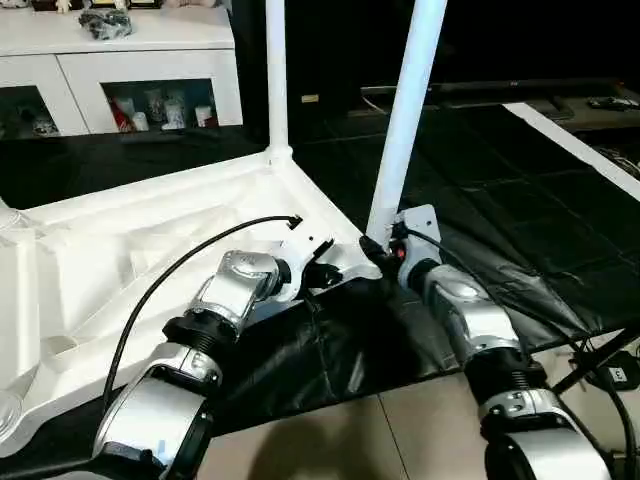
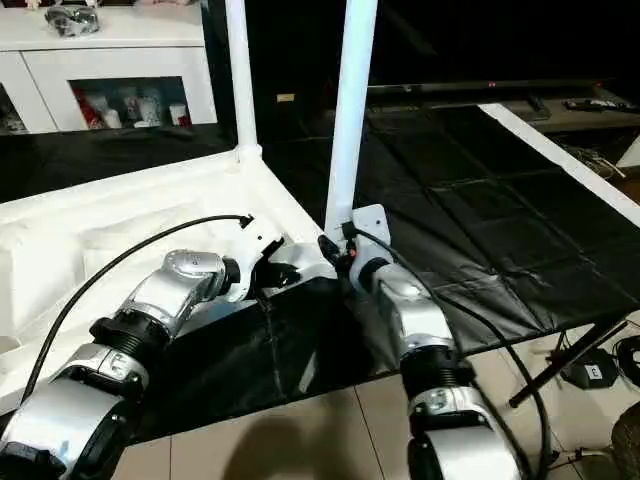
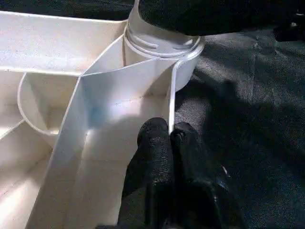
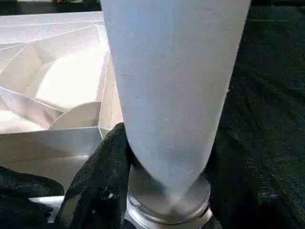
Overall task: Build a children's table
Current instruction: Rotate leg to tighten
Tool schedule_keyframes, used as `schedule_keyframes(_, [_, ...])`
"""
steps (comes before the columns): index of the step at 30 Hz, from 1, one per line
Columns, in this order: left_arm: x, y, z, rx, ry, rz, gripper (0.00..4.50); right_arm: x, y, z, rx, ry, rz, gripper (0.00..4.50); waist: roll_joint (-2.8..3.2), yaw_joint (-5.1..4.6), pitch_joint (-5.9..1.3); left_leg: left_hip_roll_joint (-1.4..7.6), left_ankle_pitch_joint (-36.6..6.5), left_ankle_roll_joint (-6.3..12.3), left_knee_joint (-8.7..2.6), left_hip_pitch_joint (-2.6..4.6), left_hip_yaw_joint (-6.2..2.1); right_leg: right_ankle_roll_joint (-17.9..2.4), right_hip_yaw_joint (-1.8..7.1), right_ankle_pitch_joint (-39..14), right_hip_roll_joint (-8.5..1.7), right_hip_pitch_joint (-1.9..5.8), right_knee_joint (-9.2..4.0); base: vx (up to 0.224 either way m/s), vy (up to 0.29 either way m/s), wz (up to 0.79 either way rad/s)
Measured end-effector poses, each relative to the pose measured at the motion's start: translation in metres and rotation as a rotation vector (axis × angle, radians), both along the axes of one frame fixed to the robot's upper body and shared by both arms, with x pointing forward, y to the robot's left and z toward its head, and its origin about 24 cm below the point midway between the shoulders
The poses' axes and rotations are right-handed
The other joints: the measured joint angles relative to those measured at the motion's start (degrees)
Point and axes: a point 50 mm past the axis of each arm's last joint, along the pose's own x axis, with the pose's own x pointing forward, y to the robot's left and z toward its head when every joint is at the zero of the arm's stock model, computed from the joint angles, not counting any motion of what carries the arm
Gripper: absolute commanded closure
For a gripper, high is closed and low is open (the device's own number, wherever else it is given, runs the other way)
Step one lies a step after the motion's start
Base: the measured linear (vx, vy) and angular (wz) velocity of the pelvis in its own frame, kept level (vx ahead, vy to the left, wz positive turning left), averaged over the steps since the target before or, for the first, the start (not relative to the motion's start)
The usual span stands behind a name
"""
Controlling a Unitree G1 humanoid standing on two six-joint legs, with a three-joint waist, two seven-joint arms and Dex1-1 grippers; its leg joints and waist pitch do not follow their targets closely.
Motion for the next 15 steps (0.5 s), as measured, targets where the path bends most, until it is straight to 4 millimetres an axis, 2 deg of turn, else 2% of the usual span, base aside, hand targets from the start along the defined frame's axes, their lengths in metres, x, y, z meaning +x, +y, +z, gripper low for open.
schedule_keyframes(2, [0.0, 0.0, 0.0, -0.001, 0.002, -0.005, 4.5, 0.0, 0.002, 0.0, 0.021, 0.003, -0.005, 1.79, 0.01, 0.0, 0.0, 0.0, 0.0, 0.0, -0.04, 0.0, 0.0, 0.0, 0.0, 0.0, 0.0, -0.01, 0.0, 0.0, 0.0, 0.0])
schedule_keyframes(3, [0.0, 0.0, 0.0, -0.002, 0.002, -0.008, 4.5, -0.001, 0.001, 0.0, 0.026, 0.003, -0.007, 1.49, 0.01, 0.0, 0.0, 0.0, 0.0, 0.0, -0.05, 0.0, 0.0, 0.0, 0.0, 0.0, 0.0, -0.01, -0.01, 0.0, 0.0, 0.0])
schedule_keyframes(6, [0.0, 0.001, 0.001, -0.003, 0.002, -0.02, 4.5, -0.002, 0.002, 0.0, 0.035, -0.002, 0.01, 1.37, 0.0, 0.0, 0.0, 0.0, 0.0, 0.0, -0.07, -0.01, 0.0, 0.0, 0.0, 0.0, 0.0, -0.03, -0.01, 0.0, 0.0, 0.0])
schedule_keyframes(8, [-0.001, 0.003, 0.002, -0.003, 0.003, -0.038, 4.5, -0.005, 0.0, 0.0, 0.047, -0.01, 0.029, 1.05, -0.05, 0.05, 0.01, 0.0, 0.0, 0.0, -0.18, -0.04, 0.0, 0.0, -0.01, 0.0, 0.01, -0.08, 0.0, 0.0, 0.0, 0.0])
schedule_keyframes(15, [-0.005, 0.012, 0.006, -0.014, -0.004, -0.141, 4.5, -0.014, -0.016, 0.005, 0.048, -0.026, 0.222, 0.47, -0.14, 0.34, 0.03, 0.04, -0.05, -0.07, -0.77, -0.08, 0.0, -0.41, -0.04, 0.27, 0.12, -0.3, 0.2, 0.015, -0.006, 0.01])
